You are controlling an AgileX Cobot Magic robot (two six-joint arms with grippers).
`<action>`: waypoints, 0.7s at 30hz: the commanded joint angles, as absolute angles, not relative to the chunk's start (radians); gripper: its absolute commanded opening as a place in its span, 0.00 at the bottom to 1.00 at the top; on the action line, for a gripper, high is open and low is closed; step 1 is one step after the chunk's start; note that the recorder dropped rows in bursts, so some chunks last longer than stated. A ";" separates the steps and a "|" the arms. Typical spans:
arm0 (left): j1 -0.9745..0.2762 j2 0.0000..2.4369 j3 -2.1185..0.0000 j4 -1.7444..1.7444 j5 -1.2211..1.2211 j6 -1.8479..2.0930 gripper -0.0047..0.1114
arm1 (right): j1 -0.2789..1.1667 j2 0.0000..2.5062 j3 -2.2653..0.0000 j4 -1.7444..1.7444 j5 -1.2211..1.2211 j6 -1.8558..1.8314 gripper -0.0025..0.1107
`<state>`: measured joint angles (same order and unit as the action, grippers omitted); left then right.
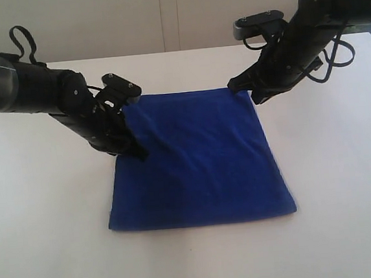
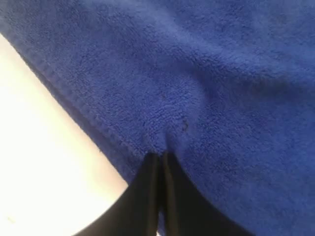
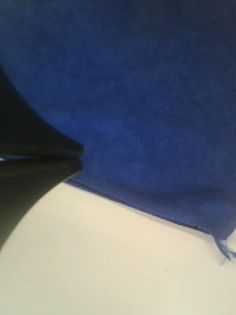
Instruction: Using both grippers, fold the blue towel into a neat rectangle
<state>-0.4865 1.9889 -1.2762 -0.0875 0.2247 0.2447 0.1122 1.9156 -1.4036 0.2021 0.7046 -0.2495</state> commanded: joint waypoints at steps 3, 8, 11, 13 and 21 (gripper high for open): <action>-0.490 1.961 -1.280 -0.095 0.276 0.239 0.04 | 0.108 1.916 -1.404 0.202 0.711 -0.259 0.02; -0.490 1.961 -1.280 -0.088 0.311 0.242 0.04 | 0.108 1.916 -1.404 0.202 0.711 -0.259 0.02; -0.490 1.961 -1.280 -0.088 0.311 0.242 0.04 | 0.108 1.916 -1.404 0.202 0.711 -0.259 0.02; -0.490 1.961 -1.280 -0.088 0.311 0.242 0.04 | 0.108 1.916 -1.404 0.202 0.711 -0.259 0.02; -0.490 1.961 -1.280 -0.070 0.315 0.242 0.04 | 0.108 1.916 -1.404 0.202 0.720 -0.259 0.02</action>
<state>-0.4865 1.9735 -1.2762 -0.0795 0.2926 0.2447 0.1122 1.9156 -1.4036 0.2021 0.7115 -0.2495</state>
